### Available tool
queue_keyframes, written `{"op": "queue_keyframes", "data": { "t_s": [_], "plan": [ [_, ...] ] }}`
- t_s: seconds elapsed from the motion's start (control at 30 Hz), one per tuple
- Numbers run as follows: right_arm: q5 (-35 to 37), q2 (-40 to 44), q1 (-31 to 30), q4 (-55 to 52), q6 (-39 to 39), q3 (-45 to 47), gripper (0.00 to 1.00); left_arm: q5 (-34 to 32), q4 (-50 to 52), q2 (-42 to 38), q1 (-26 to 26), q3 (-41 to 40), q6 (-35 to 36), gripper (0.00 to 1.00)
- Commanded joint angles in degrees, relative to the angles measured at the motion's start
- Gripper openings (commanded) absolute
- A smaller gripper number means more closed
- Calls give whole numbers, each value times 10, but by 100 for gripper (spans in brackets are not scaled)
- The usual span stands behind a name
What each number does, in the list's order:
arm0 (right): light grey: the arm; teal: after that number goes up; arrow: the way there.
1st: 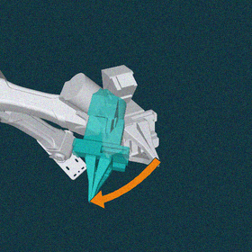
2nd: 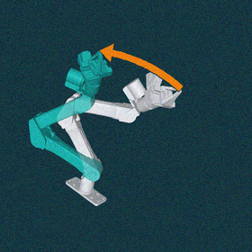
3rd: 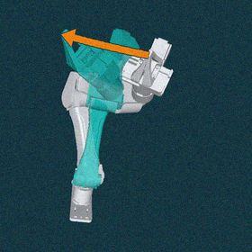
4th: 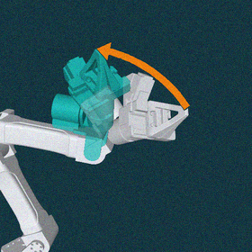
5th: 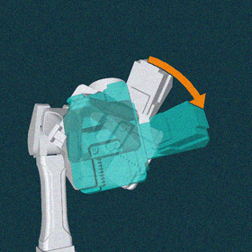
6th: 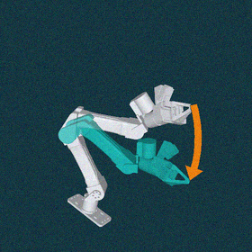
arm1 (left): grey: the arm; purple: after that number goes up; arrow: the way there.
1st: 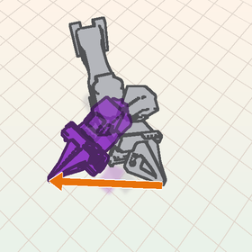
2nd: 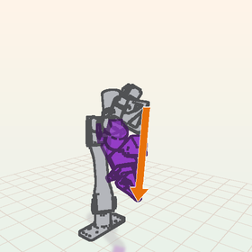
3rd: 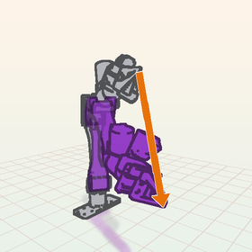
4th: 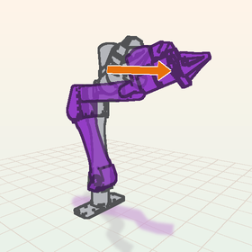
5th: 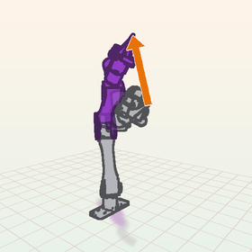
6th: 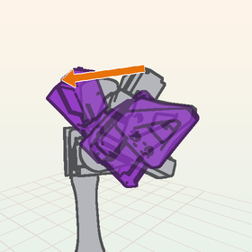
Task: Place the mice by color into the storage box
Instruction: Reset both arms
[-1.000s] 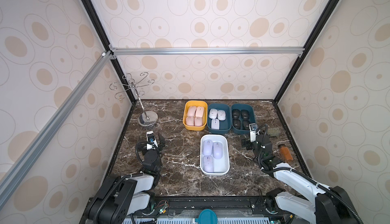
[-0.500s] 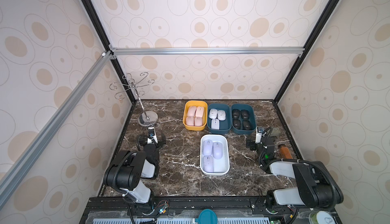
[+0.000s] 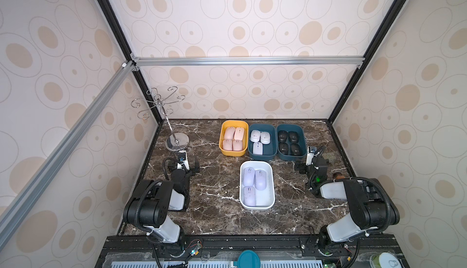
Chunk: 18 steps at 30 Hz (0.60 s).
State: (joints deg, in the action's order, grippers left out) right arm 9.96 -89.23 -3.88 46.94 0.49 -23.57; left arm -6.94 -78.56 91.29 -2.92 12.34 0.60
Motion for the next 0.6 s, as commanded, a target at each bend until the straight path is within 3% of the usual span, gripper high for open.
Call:
{"op": "queue_keyframes", "data": {
  "t_s": [0.0,0.57],
  "plan": [
    [-5,7,1,-2,-1,-2,98,5,-1,-6,4,2,-6,100],
    [-6,10,0,-8,-2,-3,98,9,3,-6,7,4,-7,100]
  ]
}}
